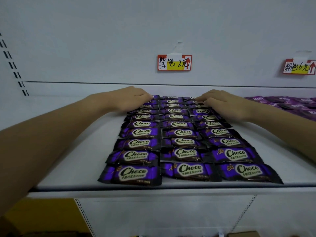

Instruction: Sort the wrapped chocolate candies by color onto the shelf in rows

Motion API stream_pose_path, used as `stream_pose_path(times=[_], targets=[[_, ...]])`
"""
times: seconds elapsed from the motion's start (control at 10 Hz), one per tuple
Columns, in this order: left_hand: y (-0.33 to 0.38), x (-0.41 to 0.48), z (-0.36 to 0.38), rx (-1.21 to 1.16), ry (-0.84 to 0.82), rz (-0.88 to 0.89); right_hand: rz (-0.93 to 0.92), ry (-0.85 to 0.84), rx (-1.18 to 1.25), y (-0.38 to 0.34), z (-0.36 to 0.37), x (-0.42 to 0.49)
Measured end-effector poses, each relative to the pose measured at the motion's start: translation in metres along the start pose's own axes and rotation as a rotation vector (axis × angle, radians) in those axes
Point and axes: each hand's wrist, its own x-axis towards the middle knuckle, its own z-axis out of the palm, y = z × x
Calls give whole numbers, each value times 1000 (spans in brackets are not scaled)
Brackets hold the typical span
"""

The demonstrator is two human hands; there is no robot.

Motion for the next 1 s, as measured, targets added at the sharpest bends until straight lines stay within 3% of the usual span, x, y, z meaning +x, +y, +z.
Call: stream_pose_path(times=[0.1,0.3,0.4,0.7,0.9,1.0], targets=[[1,-1,0,-19,1,0,9,67,85,3,-1,2],[-1,1,-1,-37,3,11,57,-67,78,8,6,12],[-2,-1,-7,-76,17,27,49,-44,100,9,3,10],[7,-19,-28,-286,36,242,-245,52,88,-8,-5,-6],[25,-22,-20,-210,-32,370,-276,125,138,-12,-8,-8],[34,-18,-24,-123,255,393,-321,301,97,-12,-17,-7]])
